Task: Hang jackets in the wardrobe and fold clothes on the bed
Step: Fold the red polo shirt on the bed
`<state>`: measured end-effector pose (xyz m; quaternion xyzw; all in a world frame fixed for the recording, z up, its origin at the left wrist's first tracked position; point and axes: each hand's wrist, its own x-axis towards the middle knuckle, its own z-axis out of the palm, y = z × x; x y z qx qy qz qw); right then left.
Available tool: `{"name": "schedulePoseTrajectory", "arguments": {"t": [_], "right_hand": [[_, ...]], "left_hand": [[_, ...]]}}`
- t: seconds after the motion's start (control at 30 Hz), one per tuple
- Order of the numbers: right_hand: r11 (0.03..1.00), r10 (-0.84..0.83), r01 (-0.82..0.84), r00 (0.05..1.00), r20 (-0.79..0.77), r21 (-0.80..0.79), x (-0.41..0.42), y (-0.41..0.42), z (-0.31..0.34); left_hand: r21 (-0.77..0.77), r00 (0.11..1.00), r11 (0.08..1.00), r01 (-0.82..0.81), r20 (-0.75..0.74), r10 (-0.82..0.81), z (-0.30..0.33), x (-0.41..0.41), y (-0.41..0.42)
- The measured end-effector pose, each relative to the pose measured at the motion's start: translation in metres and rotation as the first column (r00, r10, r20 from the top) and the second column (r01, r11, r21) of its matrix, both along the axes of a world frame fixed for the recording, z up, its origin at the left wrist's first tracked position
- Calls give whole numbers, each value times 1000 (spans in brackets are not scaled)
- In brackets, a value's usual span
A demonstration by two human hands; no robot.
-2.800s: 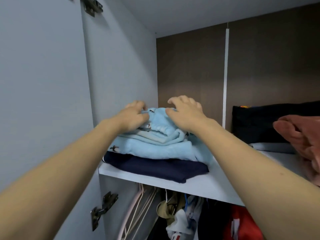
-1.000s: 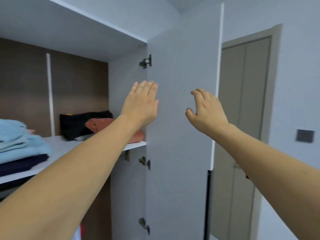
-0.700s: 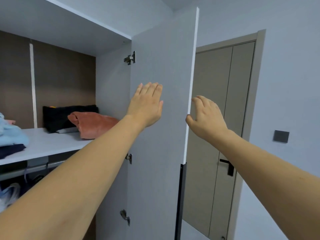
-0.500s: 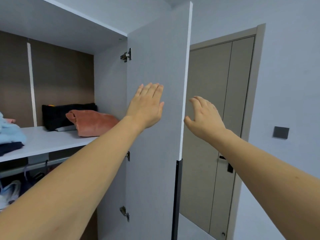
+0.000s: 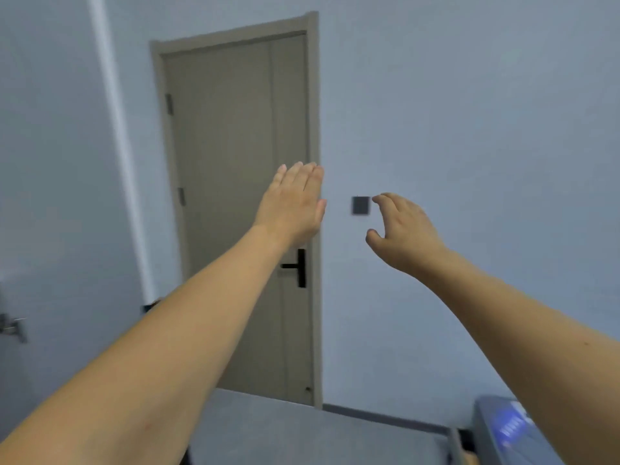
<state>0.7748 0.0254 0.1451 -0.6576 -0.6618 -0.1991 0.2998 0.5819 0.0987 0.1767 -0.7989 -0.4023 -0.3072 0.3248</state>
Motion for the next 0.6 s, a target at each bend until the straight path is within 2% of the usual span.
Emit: {"name": "schedulePoseTrajectory", "arguments": {"t": [0.33, 0.6], "right_hand": [[925, -372, 364, 926, -66, -111, 238, -58, -70], [794, -601, 568, 788, -134, -217, 392, -69, -134]], "left_hand": [[-114, 937, 934, 339, -49, -346, -61, 271, 18], [-222, 793, 793, 567, -111, -599, -125, 474, 48]]}}
